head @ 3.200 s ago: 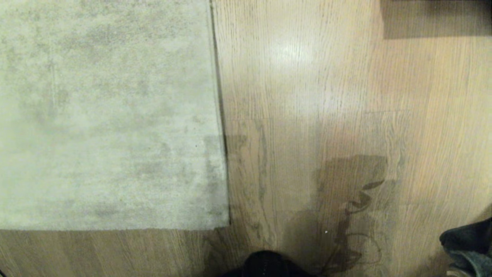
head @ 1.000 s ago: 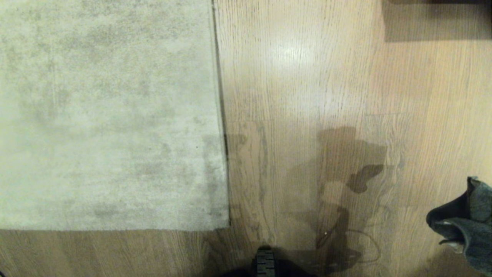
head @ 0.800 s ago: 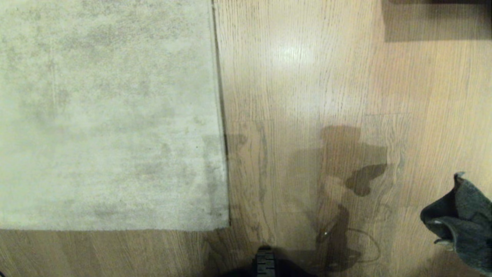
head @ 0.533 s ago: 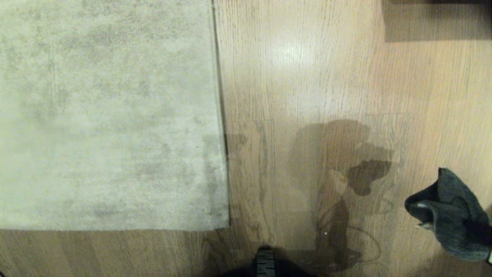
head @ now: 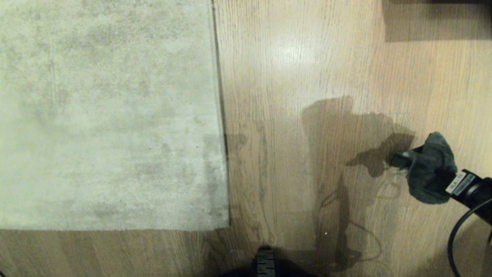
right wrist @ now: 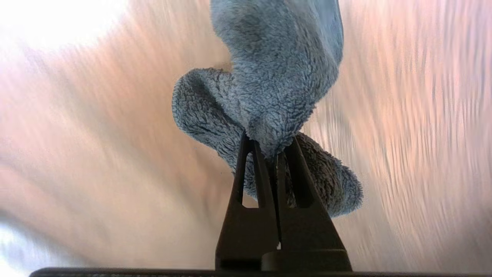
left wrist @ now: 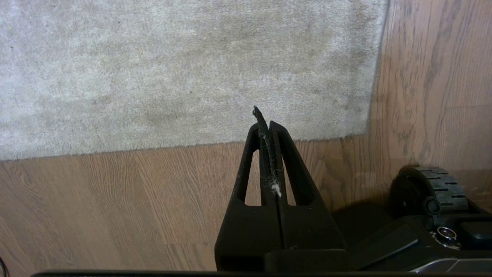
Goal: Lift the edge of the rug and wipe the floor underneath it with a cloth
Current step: Put down the rag
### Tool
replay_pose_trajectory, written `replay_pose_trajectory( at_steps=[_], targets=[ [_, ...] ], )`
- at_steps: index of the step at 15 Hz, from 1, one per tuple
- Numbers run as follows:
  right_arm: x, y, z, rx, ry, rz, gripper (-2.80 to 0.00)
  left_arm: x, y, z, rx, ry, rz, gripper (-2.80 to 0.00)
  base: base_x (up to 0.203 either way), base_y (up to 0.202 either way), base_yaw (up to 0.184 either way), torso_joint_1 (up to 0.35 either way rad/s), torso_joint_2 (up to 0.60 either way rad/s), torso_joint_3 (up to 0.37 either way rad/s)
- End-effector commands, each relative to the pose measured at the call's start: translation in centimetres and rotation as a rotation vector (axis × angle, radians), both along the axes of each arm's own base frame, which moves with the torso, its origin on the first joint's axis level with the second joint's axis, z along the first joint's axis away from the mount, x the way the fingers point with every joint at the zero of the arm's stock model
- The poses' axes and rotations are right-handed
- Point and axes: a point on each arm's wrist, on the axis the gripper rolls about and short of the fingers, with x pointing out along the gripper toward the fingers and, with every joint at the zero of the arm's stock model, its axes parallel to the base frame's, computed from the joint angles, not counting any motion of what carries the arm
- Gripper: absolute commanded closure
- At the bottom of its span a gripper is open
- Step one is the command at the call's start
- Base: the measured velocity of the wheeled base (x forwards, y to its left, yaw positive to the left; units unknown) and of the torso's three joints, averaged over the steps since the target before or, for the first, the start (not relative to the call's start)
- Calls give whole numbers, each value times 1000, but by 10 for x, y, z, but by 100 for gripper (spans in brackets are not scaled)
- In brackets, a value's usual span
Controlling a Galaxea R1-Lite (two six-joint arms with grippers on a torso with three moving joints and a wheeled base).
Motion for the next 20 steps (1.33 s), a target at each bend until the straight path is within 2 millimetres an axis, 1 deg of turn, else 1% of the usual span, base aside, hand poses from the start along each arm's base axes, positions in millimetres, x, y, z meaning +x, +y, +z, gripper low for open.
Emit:
replay_pose_trajectory(
  at_steps=[1, 4, 5, 7, 10, 13, 15, 20],
  targets=[
    [11, -9, 0, -5, -57, -43, 0, 0, 0, 0, 0, 1, 0, 0, 0, 0, 0, 0, 0, 0],
    [16, -19, 8, -55, -87, -87, 0, 0, 0, 0, 0, 1, 0, 0, 0, 0, 0, 0, 0, 0],
    [20, -23, 12, -65, -102, -103, 0, 0, 0, 0, 0, 1, 0, 0, 0, 0, 0, 0, 0, 0],
    [31, -28, 14, -71, -106, -116, 0, 0, 0, 0, 0, 1, 0, 0, 0, 0, 0, 0, 0, 0],
    [50, -34, 7, -48, -133, -126, 0, 0, 0, 0, 0, 1, 0, 0, 0, 0, 0, 0, 0, 0],
    [69, -43, -3, -52, -250, -150, 0, 0, 0, 0, 0, 1, 0, 0, 0, 0, 0, 0, 0, 0],
    [71, -48, -10, -54, -269, -164, 0, 0, 0, 0, 0, 0, 0, 0, 0, 0, 0, 0, 0, 0],
    [71, -49, -12, -53, -263, -169, 0, 0, 0, 0, 0, 1, 0, 0, 0, 0, 0, 0, 0, 0]
  ],
)
